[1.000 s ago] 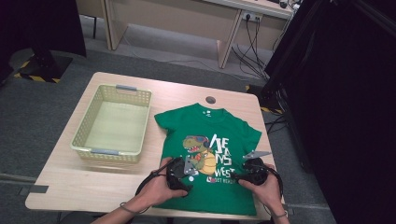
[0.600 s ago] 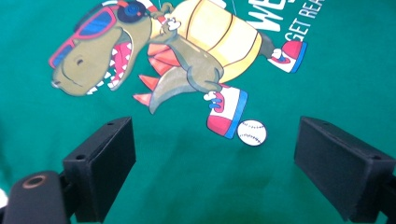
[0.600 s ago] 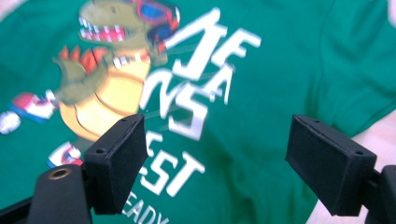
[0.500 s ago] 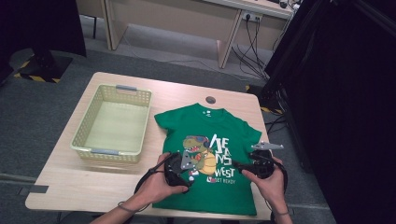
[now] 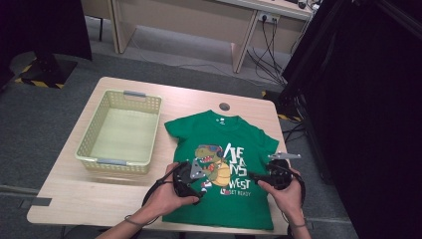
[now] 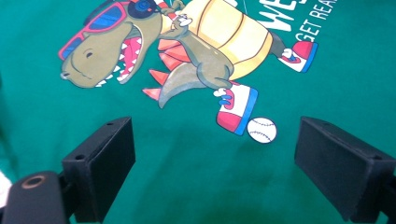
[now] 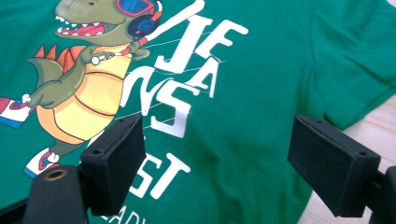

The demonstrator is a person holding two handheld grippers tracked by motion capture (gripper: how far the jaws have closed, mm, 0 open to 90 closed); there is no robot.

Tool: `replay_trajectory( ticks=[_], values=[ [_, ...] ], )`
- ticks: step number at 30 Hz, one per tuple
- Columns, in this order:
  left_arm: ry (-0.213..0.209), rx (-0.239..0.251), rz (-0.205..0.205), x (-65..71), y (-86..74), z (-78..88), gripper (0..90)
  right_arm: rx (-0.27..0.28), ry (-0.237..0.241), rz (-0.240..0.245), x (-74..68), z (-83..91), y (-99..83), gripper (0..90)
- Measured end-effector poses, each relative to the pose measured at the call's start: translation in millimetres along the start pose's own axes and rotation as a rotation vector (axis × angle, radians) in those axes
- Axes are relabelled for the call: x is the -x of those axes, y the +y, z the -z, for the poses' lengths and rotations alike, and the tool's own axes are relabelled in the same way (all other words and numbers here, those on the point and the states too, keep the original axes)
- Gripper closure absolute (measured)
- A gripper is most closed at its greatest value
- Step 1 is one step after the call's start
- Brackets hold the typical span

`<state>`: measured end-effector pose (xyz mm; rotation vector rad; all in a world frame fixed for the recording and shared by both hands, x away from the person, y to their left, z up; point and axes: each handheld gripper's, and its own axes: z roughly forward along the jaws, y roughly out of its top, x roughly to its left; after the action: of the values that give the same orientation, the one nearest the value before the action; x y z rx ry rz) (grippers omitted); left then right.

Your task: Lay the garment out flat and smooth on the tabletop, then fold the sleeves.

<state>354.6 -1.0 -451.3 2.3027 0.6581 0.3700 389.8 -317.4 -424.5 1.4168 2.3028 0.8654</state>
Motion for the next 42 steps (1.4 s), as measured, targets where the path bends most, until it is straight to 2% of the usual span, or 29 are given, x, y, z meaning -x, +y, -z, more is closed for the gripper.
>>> replay_trajectory(
  ticks=[7, 13, 19, 28, 37, 42],
  values=[
    [0.01, 0.005, 0.002, -0.7, -0.9, 5.1, 11.8, 0.03, -0.016, -0.034, 5.5, 5.2, -1.8, 19.1],
    [0.019, -0.01, 0.003, -1.7, -5.3, 1.5, 11.9, 0.023, -0.019, -0.045, 8.1, 5.2, -4.6, 18.9],
    [0.034, -0.034, -0.024, -0.5, -7.5, -5.1, 12.2, 0.017, -0.032, -0.068, 14.0, 3.8, -6.7, 18.9],
    [0.026, -0.042, -0.025, 1.2, -8.4, -7.0, 12.2, 0.032, -0.037, -0.096, 21.8, 7.1, -7.8, 18.7],
    [0.016, -0.041, -0.035, 4.4, -8.1, -7.9, 12.2, 0.024, -0.043, -0.118, 27.3, 5.4, -8.2, 18.7],
    [0.012, -0.057, -0.034, 2.6, -10.1, -11.2, 12.3, -0.006, -0.029, -0.1, 27.8, -4.1, -4.4, 20.2]
  ],
)
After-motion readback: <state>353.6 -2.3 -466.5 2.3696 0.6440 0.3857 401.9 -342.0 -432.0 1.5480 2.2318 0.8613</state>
